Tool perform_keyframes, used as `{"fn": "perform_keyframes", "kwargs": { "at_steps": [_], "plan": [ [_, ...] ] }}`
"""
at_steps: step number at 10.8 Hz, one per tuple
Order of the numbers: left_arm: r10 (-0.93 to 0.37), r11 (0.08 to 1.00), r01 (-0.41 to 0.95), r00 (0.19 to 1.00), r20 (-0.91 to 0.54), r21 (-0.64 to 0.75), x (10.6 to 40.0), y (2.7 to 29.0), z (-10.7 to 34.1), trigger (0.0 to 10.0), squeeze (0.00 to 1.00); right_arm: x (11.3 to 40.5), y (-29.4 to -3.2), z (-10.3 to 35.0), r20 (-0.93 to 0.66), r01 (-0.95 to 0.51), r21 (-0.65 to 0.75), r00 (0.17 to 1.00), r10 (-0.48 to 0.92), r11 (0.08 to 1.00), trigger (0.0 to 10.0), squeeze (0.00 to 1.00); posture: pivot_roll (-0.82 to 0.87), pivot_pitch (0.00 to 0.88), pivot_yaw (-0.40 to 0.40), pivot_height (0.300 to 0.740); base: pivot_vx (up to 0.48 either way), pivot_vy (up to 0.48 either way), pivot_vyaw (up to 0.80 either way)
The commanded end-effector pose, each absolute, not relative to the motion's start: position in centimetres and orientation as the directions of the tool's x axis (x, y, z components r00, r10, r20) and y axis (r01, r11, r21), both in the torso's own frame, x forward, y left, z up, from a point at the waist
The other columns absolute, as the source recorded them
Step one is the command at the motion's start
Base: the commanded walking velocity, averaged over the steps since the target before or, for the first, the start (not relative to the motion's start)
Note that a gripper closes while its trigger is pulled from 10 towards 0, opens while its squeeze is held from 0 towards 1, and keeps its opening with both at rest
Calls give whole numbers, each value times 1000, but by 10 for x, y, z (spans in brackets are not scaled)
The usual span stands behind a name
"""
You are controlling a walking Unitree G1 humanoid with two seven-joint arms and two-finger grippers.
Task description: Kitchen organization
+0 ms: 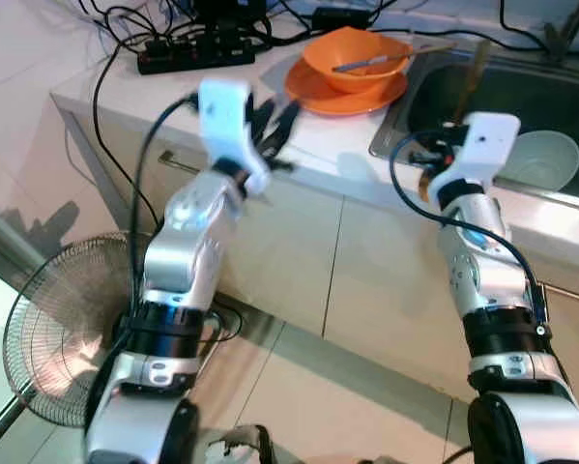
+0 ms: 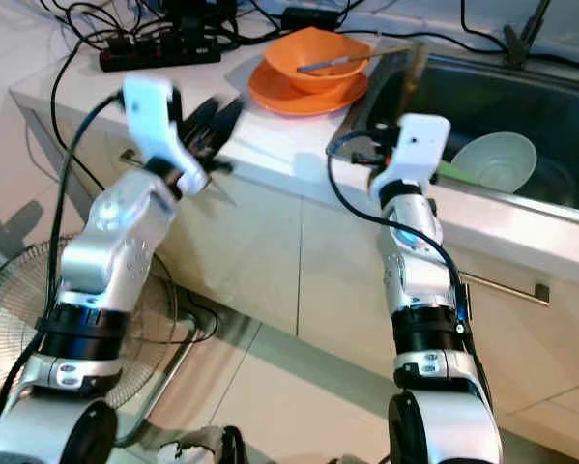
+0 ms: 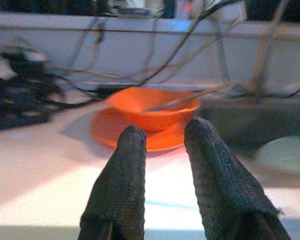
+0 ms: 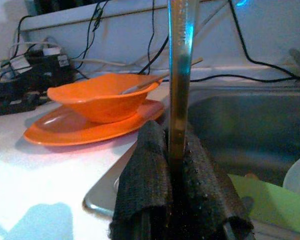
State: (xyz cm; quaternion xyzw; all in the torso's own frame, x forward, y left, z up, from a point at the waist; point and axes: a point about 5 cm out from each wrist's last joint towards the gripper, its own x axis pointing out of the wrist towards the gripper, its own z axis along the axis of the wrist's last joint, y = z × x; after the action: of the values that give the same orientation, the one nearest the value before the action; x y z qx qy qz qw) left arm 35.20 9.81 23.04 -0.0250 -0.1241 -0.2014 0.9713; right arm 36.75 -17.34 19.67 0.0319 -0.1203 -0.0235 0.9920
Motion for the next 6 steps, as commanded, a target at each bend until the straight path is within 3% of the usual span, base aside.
{"fn": "perform_keyframes", "kwargs": {
  "at_steps": [1, 3, 5, 6],
  "plan": [
    [-340, 939, 339, 908, 246, 48, 353, 99, 219, 10000, 0, 369, -172, 204, 272, 55, 75, 959, -74, 996, 10000, 0, 49, 78, 62, 740, 0, 0, 0],
    [-288, 958, 277, 923, 255, 78, 354, 100, 209, 10000, 0, 370, -172, 206, 292, 66, 81, 952, -87, 994, 10000, 0, 45, 79, 58, 740, 156, 0, 0],
    [-285, 959, 272, 913, 293, 84, 352, 97, 212, 10000, 0, 371, -170, 209, 310, 60, 93, 947, -87, 994, 10000, 0, 47, 77, 58, 740, 332, 0, -800],
    [-289, 957, 277, 914, 285, 81, 353, 94, 211, 10000, 0, 370, -166, 209, 322, 45, 83, 944, -69, 996, 10000, 0, 45, 77, 58, 740, 326, 0, 0]
  ]
}}
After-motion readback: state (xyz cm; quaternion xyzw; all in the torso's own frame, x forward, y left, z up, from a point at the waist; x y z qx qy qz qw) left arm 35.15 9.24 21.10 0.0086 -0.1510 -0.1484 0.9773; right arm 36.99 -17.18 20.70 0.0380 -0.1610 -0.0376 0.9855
